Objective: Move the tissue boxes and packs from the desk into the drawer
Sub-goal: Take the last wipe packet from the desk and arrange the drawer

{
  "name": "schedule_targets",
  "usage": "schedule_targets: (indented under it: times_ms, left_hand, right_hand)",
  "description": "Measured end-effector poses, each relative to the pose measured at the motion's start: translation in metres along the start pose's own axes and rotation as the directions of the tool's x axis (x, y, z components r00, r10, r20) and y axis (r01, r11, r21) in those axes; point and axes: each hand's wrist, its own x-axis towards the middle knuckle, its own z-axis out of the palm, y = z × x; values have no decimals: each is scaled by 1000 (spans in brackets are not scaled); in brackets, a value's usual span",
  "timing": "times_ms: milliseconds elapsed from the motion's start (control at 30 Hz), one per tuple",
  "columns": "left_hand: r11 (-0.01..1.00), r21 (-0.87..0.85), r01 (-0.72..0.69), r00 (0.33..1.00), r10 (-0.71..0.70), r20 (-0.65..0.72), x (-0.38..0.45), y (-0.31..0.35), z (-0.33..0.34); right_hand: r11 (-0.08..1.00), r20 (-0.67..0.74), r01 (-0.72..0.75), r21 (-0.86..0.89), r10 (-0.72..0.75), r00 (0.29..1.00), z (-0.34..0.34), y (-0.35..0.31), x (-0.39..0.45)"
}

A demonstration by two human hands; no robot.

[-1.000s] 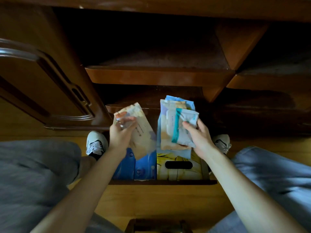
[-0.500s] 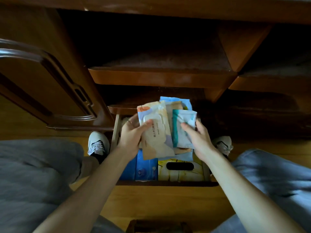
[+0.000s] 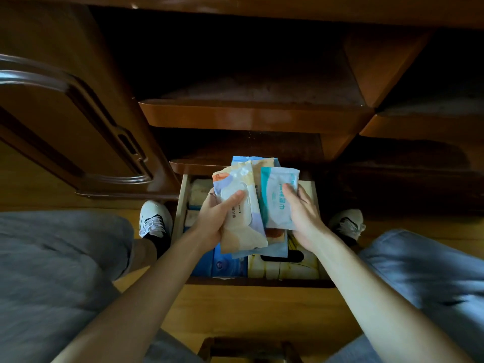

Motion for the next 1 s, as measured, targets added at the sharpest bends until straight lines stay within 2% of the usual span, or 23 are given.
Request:
schedule_targets:
  times_ms: [67,133,200,267,333,400,533,800,1000]
  left_hand:
    - [1000,-9,-18,1000,18,-13,1,0,-2]
    - [999,-19,-41,999,41,-2,2,0,-3]
    - [999,-22,-34,999,35,22,3,0,-4]
    - [999,-51,-17,1000,18,0,3,-2,-2]
    - [995,-89,-45,997,39,-70,3,-4,-1]
    - [991,-100,-84,994,76,-81,1,-3,0]
    - [990,-139,-29,1000,30,0,-2,3,-1]
    - [980,-139,146,981,-124,150,-5,12,-10]
    - [959,-226,169,965,-114,237,-3,13,-17]
  right_hand:
    - [996,-61,-19,87,25,998,-7,-8,2]
    - [989,-56,-67,134,75,996,-19,-18,2]
    - [991,39,-118,62,116,993,-26,-22,1]
    - [994,80,-106,-28,108,991,-23,-17,1]
    - [992,8,-34,-121,36,999,-15,-11,1]
    - [970,-45,34,-243,-46,998,-11,-7,2]
    - [945,-75,82,-316,-111,991,-13,-4,3]
    - [852,-25,158,-499,-196,980,-8,-5,-5]
    - [863,-25,148,-483,-182,983,-9,-5,-5]
